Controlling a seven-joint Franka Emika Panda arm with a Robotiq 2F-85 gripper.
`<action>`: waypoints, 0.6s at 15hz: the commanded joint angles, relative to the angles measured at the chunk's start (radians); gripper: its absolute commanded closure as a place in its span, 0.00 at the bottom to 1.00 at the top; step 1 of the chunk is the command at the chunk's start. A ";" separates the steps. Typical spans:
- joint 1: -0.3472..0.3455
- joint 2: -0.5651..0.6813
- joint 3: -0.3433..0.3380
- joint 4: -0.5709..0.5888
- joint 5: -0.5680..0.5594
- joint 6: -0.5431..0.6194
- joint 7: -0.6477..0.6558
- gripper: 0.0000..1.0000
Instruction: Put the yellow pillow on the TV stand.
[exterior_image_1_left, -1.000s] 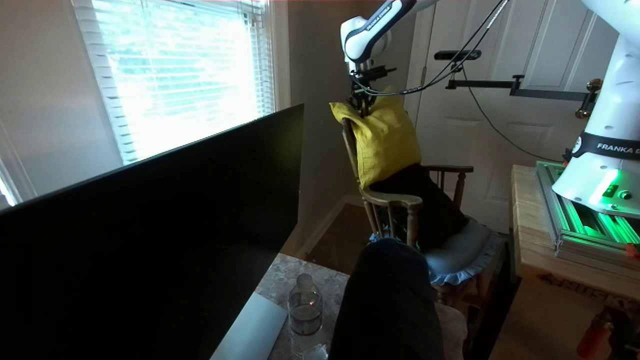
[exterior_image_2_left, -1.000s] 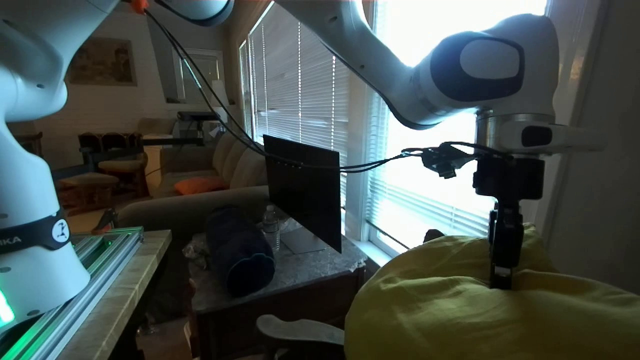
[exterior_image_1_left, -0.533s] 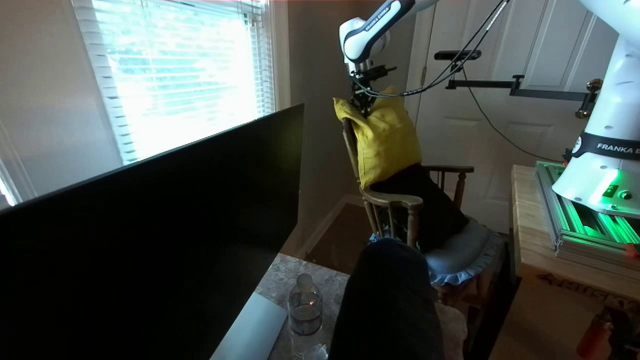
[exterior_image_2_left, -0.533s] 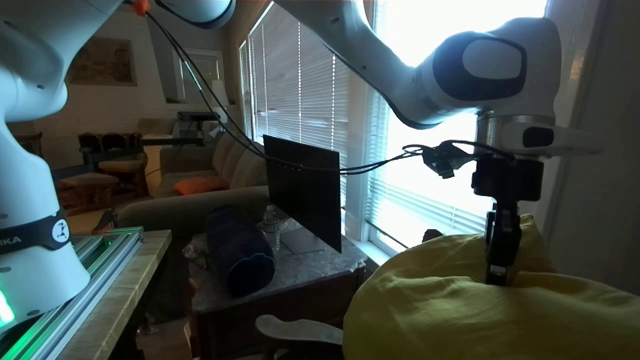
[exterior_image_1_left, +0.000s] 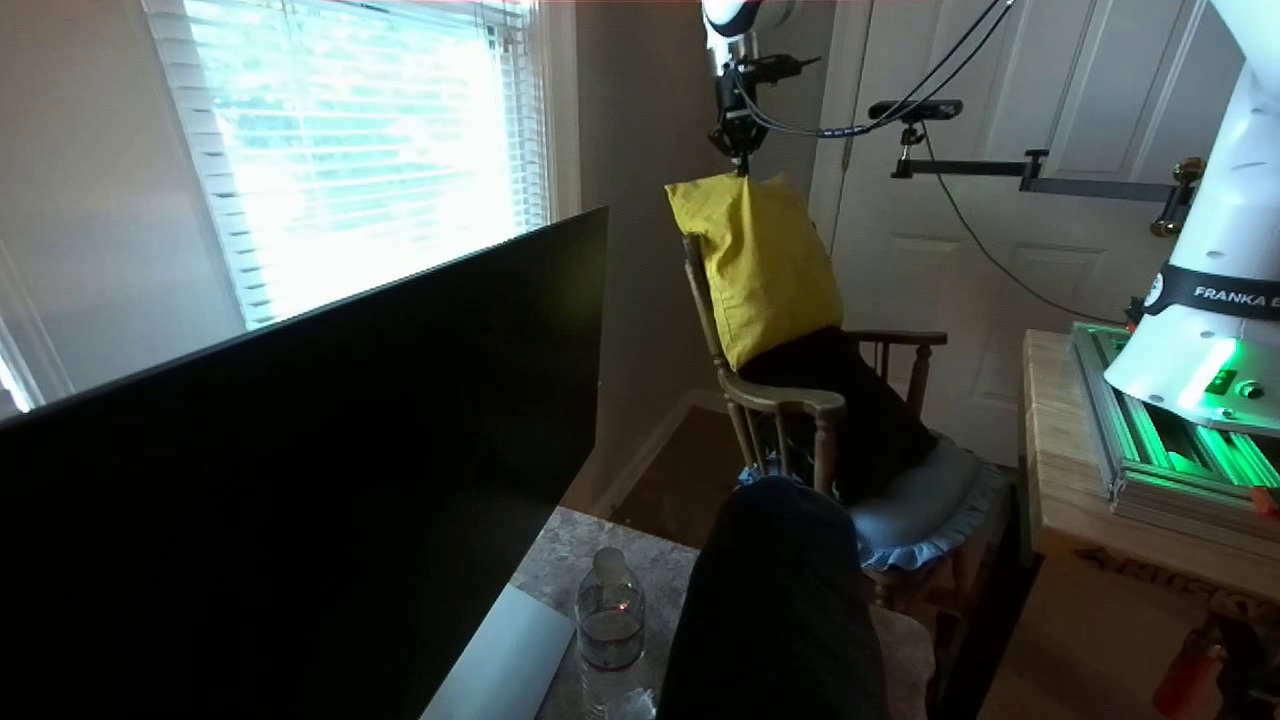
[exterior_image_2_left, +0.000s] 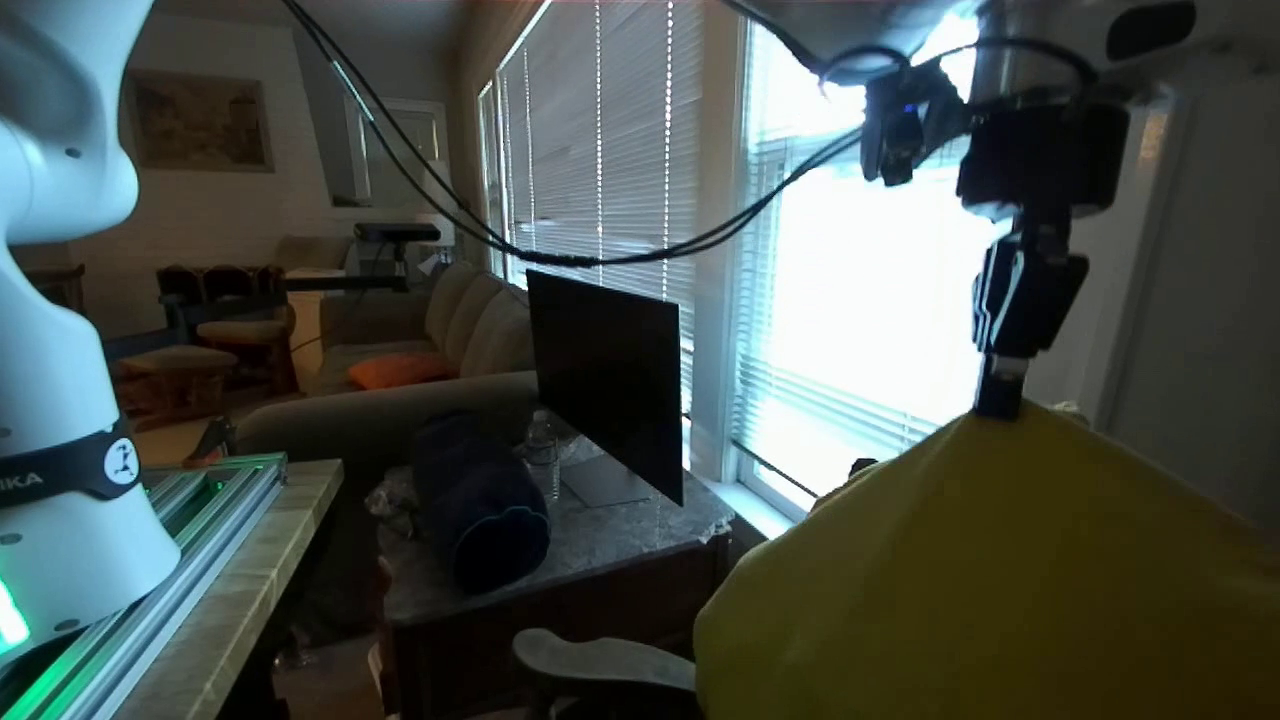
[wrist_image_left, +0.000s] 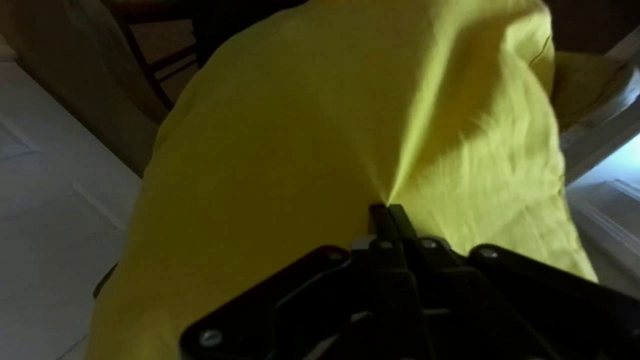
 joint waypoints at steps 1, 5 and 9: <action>-0.032 -0.167 0.041 -0.107 0.052 -0.076 -0.132 1.00; -0.056 -0.300 0.044 -0.149 0.076 -0.201 -0.241 1.00; -0.067 -0.433 0.047 -0.191 0.099 -0.316 -0.363 1.00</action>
